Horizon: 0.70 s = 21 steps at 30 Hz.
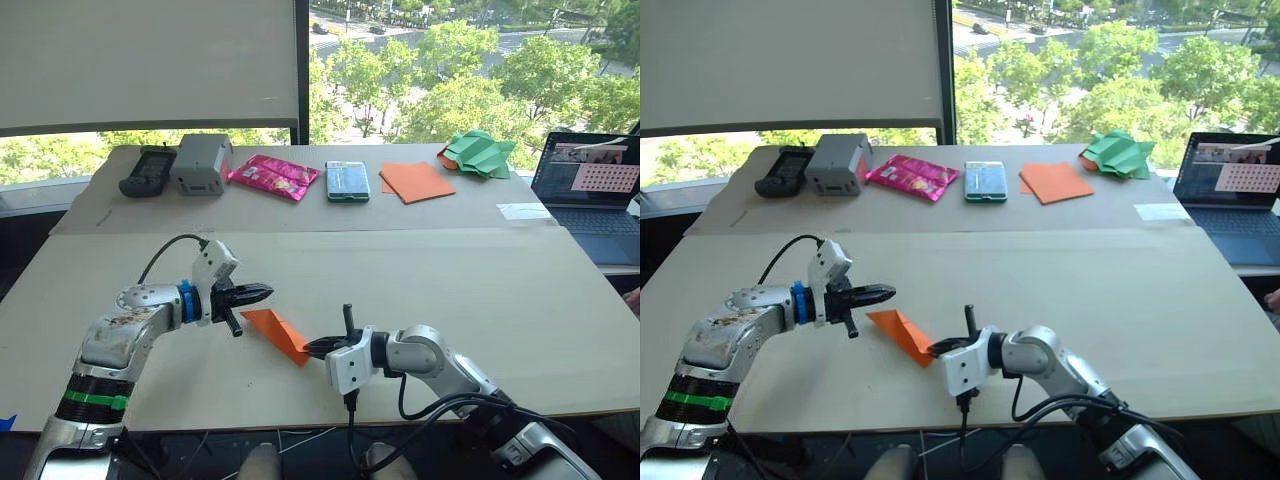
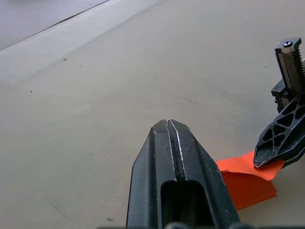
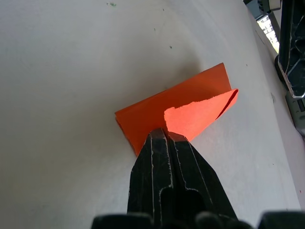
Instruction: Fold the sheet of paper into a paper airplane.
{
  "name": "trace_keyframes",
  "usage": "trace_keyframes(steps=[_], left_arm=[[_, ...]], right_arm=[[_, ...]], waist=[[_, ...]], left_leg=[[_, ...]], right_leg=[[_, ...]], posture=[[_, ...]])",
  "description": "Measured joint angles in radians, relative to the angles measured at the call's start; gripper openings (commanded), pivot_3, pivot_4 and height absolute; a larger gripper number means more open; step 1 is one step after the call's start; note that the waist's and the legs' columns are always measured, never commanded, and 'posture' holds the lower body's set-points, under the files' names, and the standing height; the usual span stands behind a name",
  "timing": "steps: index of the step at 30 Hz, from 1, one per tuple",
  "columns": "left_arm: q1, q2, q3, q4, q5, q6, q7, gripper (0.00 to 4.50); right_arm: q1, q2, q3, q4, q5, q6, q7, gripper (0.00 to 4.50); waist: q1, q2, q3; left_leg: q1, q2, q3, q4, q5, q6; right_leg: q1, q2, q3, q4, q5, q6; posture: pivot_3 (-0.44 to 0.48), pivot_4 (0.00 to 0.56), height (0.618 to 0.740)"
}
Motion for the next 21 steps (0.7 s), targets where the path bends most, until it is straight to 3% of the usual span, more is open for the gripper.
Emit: trace_keyframes(steps=[7, 21], left_arm=[[0.039, -0.016, -0.128, 0.012, 0.076, -0.061, -0.037, 0.00], [0.073, 0.020, -0.143, 0.053, 0.146, -0.147, -0.061, 0.00]], right_arm=[[-0.002, 0.007, 0.001, -0.001, 0.000, 0.019, 0.011, 0.01], [0.005, 0.022, 0.000, -0.037, 0.020, 0.122, 0.052, 0.01]], waist=[[-0.001, 0.000, 0.000], [0.000, 0.000, 0.000]], left_leg=[[0.000, 0.000, 0.000, 0.000, 0.000, 0.000], [0.001, 0.000, 0.000, 0.000, 0.000, 0.000]], right_leg=[[0.000, 0.000, 0.000, 0.001, 0.000, 0.000], [-0.001, 0.000, 0.000, 0.000, 0.000, 0.000]], posture=[[0.000, 0.150, 0.706], [0.000, 0.150, 0.706]])
